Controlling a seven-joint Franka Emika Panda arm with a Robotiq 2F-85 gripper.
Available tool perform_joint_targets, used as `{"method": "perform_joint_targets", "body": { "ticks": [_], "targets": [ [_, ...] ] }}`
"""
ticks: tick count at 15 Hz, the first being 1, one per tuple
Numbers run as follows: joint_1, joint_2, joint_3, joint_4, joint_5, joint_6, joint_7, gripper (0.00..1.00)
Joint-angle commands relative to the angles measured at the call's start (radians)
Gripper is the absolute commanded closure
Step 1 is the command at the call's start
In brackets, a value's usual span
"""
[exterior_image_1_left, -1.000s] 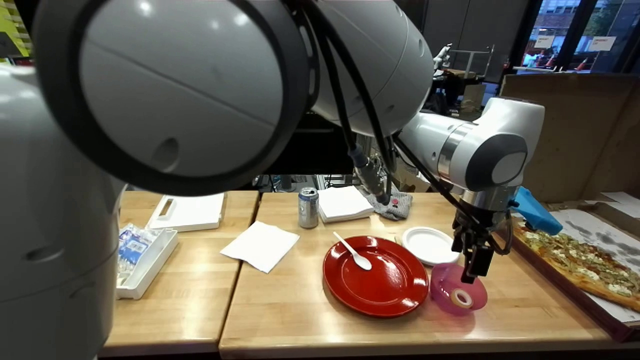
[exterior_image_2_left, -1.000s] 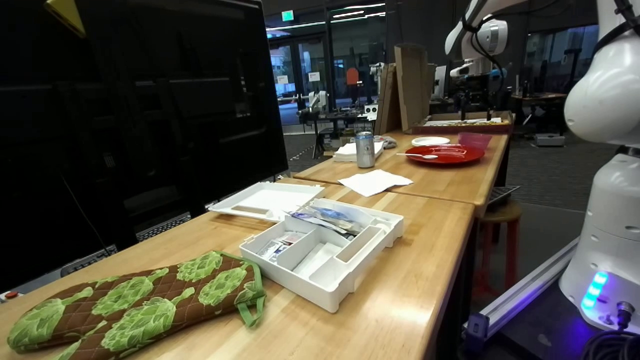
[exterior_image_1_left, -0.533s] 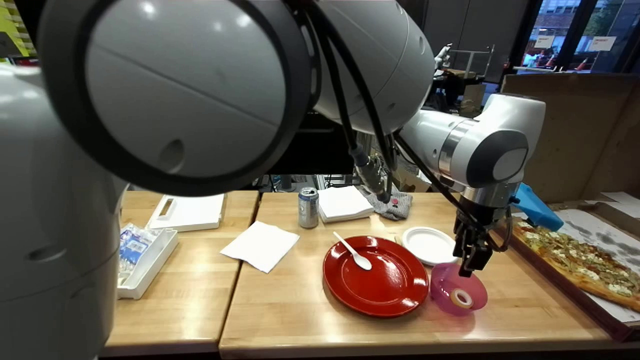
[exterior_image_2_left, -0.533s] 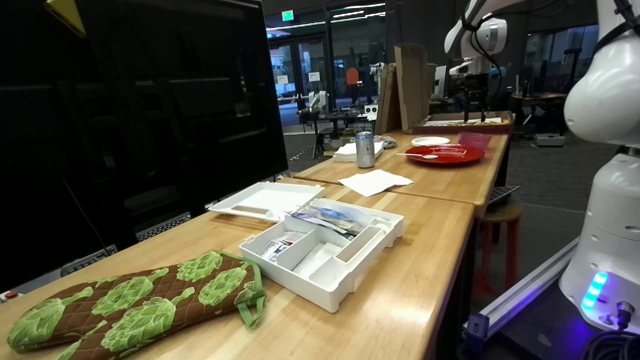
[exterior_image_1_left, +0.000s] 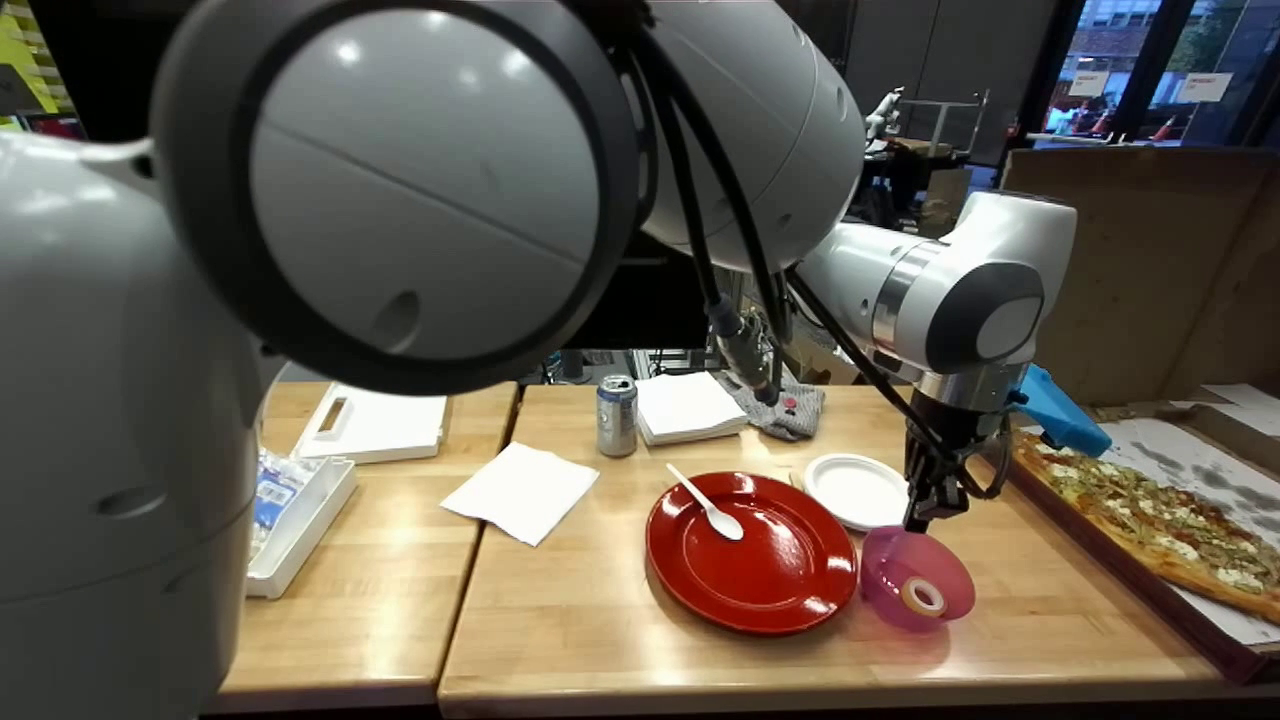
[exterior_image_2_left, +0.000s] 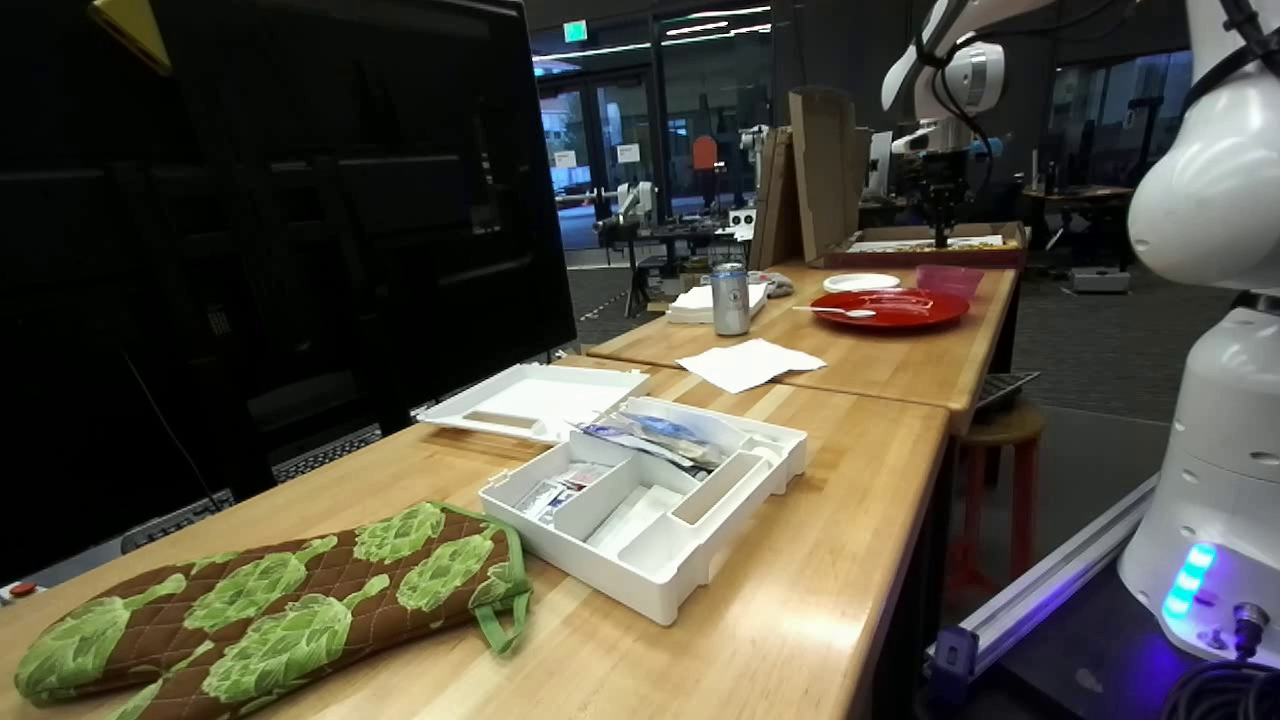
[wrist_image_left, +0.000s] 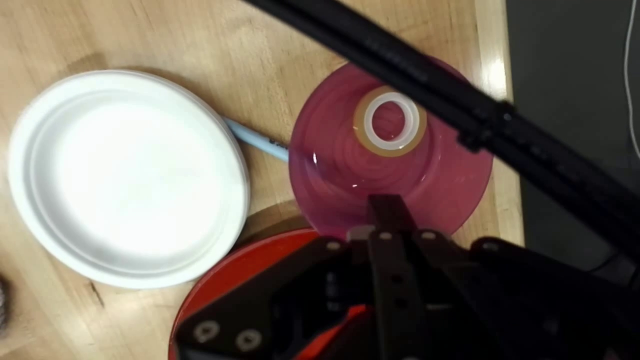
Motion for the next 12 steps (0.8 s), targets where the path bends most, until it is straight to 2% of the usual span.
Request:
{"method": "perform_joint_targets", "body": {
  "ticks": [1,12],
  "targets": [
    [-0.020,0.027,0.019,0.048,0.015,-0.046,0.005,1.00],
    [-0.064,0.172,0.042,0.199,0.059,-0.178,0.005,1.00]
  ]
}}
